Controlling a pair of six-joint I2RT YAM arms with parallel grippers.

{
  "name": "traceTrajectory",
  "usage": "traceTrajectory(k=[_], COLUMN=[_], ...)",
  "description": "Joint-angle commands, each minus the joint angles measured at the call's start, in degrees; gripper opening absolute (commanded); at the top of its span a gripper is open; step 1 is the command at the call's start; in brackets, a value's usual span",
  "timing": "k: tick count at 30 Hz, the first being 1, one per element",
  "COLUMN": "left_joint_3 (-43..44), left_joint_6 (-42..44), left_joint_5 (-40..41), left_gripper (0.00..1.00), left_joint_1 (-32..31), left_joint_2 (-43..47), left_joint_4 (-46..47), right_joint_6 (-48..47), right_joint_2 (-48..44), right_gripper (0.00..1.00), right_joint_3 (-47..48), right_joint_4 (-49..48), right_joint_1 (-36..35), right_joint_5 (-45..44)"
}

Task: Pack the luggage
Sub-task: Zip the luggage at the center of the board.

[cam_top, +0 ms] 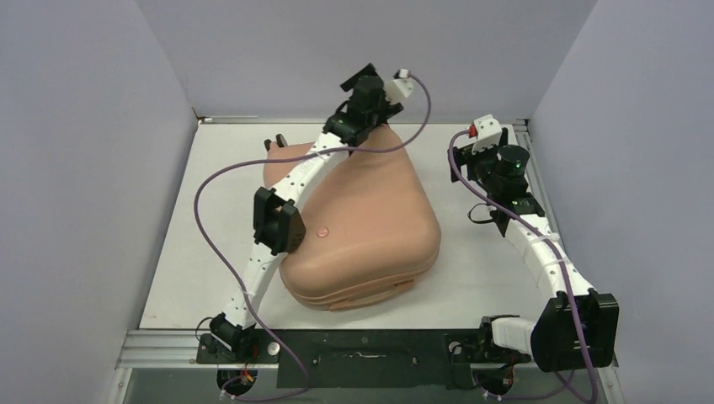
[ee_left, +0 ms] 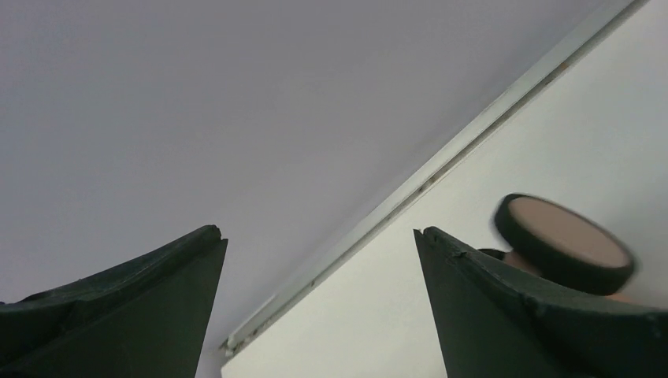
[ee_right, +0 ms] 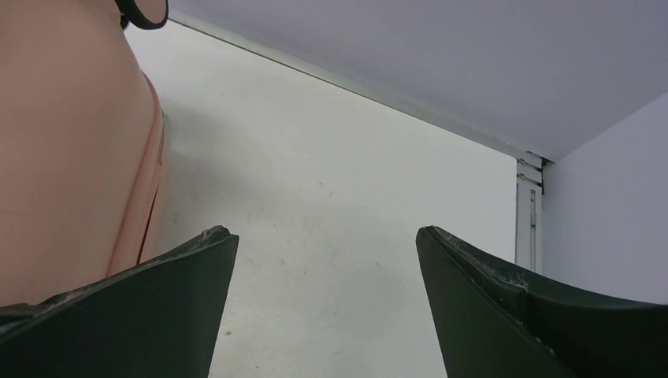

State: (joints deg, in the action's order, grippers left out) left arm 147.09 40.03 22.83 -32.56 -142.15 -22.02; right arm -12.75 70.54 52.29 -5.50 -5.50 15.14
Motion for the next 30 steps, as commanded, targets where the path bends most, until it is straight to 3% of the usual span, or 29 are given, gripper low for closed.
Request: traceTrajectory(k=[1, 4, 9, 16, 21, 24, 27, 30], left_joint_3=[3.57, 3.55, -9.07, -26.26, -46.7, -58.83, -65.54, -72.38], left_joint_6=[-1.04, -4.44, -9.03, -12.65, -11.32, -10.85, -12.36, -12.58], left_joint_5=[4.03, 11.11, 14.62, 9.42, 6.55, 1.95, -5.11, -8.86], left_gripper=[0.96, 0.96, 0.96, 0.96, 0.96, 0.96, 0.97, 0.97], left_joint_1=[-7.14, -5.7, -2.43, 2.33, 9.78, 15.71, 20.81, 21.83], left_joint_2=[-5.34, -1.63, 16.55, 43.98, 60.68, 66.68, 69.68, 73.13], left_joint_4=[8.96, 11.68, 6.57, -13.86, -21.73, -21.93, -24.03, -24.97], right_joint_6=[1.23, 0.69, -1.77, -8.37, -15.99, -27.52, -45.54, -66.42], right_joint_2=[-3.73, -5.56, -7.13, -8.27, -9.47, -10.17, -11.86, -13.12], right_gripper=[0.87, 0.87, 0.89, 0.89, 0.9, 0.96, 0.96, 0.98], right_joint_3=[2.1, 1.4, 2.51, 8.92, 15.52, 19.75, 23.17, 25.94], right_joint_4=[1.72, 2.88, 7.21, 17.39, 28.71, 42.67, 59.09, 76.78], right_joint_1=[1.76, 2.76, 4.01, 4.7, 4.63, 4.62, 4.53, 4.53], right_joint_5=[-1.15, -1.12, 1.11, 10.71, 21.0, 31.2, 40.34, 45.34])
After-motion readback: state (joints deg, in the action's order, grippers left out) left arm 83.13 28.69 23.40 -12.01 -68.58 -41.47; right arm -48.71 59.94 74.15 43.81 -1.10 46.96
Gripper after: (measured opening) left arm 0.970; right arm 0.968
